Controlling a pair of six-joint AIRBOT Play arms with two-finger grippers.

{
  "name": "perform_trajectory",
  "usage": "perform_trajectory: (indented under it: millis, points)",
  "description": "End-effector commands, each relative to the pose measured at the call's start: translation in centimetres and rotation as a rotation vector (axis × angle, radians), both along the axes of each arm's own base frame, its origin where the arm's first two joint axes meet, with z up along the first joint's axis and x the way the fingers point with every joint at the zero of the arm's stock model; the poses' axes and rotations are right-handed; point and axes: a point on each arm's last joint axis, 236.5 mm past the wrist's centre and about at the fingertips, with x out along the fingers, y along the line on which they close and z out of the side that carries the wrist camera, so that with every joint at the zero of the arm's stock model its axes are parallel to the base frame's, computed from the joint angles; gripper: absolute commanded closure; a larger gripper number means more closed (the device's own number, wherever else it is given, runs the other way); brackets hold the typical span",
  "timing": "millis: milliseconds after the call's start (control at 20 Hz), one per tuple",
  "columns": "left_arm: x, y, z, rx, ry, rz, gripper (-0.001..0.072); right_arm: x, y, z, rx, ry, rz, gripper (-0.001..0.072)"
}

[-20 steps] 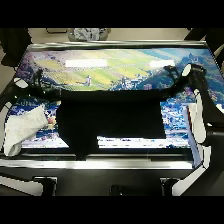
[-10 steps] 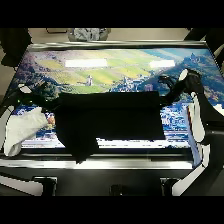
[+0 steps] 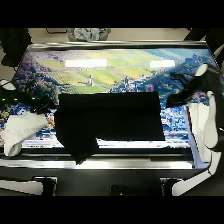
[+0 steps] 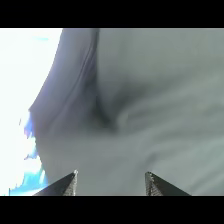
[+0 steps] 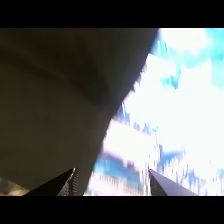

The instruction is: Fold the shirts.

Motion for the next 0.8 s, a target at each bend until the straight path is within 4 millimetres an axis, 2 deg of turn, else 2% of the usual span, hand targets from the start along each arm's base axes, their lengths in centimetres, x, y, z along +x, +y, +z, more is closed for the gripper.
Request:
perform_trajectory:
  millis: [0,100,200,300,450,550,600,650,700,750]
  points:
    - [-6.4,-0.8,-1.0,-0.044,0.083,0.012,0.0193,-4.3,-2.0,0.9,0.008,0.046,-0.052,0.0159]
    - [-11.4,-3.8,-3.4,-0.099,0.090,0.009,0.0194,-6.2,-1.0,-0.6,0.014,0.028,-0.078,0.0160]
    - [-15.7,-4.9,-5.5,-0.092,0.110,0.020,0.0194,-8.0,0.0,-1.5,0.037,0.039,-0.072,0.0160]
    - [-18.1,-6.3,-6.6,-0.112,0.121,0.029,0.0194,-9.2,0.4,-1.6,0.043,0.050,-0.044,0.0160]
    - [-19.2,-8.5,-8.0,-0.132,0.127,0.023,0.0202,-9.3,0.3,-0.9,0.033,0.028,-0.041,0.0160]
    - [-19.0,-9.0,-8.4,-0.114,0.114,0.014,0.0203,-9.7,-0.1,-0.9,0.012,0.033,-0.034,0.0160]
    - [-18.6,-9.0,-8.6,-0.100,0.105,0.035,0.0249,-10.2,-0.2,-1.2,0.005,0.044,-0.033,0.0159]
    - [-18.0,-8.8,-8.8,-0.086,0.096,0.070,0.0366,-11.0,0.0,-1.7,0.010,0.064,-0.033,0.0159]
    - [-17.5,-8.6,-9.0,-0.076,0.087,0.096,0.0419,-11.7,0.4,-2.4,0.019,0.079,-0.038,0.0159]
    - [-17.2,-8.4,-9.0,-0.069,0.077,0.106,0.0534,-12.3,1.4,-3.1,0.050,0.077,-0.054,0.0159]
